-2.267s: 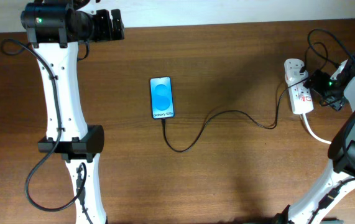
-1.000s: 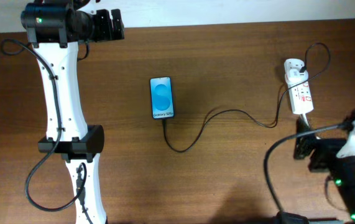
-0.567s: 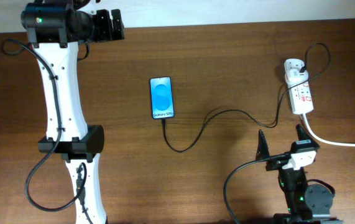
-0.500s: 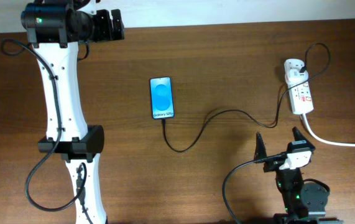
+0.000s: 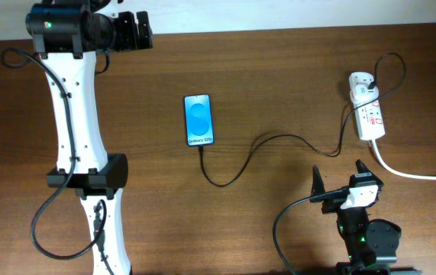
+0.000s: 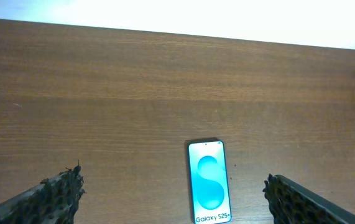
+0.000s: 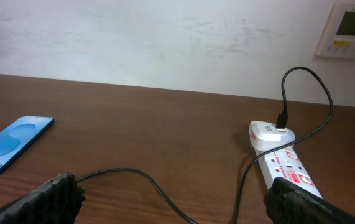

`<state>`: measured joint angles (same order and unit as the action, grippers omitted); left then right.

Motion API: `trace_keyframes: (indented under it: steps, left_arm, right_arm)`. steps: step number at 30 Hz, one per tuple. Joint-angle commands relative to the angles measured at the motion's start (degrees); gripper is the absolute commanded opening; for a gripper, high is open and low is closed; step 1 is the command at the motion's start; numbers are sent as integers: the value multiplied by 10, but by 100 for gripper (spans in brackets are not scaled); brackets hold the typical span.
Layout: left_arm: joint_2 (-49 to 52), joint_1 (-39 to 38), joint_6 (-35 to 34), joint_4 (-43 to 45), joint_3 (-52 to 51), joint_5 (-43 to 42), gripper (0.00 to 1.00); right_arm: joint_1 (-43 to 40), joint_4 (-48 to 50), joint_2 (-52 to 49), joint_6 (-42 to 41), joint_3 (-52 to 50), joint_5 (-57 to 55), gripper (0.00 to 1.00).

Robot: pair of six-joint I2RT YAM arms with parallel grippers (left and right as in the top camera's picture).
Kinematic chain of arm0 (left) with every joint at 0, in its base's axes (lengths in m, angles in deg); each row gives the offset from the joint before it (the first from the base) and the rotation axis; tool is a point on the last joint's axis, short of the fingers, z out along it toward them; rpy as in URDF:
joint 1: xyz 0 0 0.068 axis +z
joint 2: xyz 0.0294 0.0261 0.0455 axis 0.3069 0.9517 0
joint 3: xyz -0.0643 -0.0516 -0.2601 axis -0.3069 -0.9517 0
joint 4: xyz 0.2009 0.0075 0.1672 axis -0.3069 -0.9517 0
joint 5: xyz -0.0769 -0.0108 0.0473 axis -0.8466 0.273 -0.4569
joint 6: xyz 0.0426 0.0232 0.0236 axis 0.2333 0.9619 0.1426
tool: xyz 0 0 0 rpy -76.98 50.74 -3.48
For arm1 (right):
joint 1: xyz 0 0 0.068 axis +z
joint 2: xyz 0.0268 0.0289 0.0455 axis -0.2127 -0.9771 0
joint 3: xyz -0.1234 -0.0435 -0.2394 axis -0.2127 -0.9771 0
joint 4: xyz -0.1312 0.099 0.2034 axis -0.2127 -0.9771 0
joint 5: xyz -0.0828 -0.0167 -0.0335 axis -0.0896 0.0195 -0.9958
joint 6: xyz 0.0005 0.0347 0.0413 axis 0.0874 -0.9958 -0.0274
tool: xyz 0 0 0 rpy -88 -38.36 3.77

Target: Plug charger to phone and switch on socket

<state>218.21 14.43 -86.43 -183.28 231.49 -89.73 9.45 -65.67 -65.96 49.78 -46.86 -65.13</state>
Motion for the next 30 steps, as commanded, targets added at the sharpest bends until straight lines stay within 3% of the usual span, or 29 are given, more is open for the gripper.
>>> trace_keyframes:
  steps: [1,8,10,12,14,17,20,23,27,30]
  left_arm:
    - [-12,2,3,0,2,4,99]
    - [-17,1,3,0,-1,4,99]
    - [-60,1,3,-2,-66,5,99]
    - [-141,9,5,27,-209,21,99]
    - [-236,15,5,116,-382,22,99]
    - [-403,15,8,328,-683,25,99]
    - [-582,15,68,568,-1007,28,99]
    - [-723,15,129,743,-1233,28,99]
    - [-880,15,181,931,-1460,28,99]
    - [-968,15,203,999,-1554,28,100]
  right_arm:
    - [6,-4,7,-4,-3,-5,98]
    - [6,-4,7,-4,-3,-5,98]
    - [6,-4,7,-4,-3,-5,98]
    - [6,-4,7,-4,-3,-5,98]
    - [6,-4,7,-4,-3,-5,98]
    - [6,-4,7,-4,-3,-5,98]
    - [6,-4,7,-4,-3,-5,98]
    - [6,-4,7,-4,-3,-5,98]
    - [6,-4,7,-4,-3,-5,98]
    - [6,-4,7,-4,-3,-5,98]
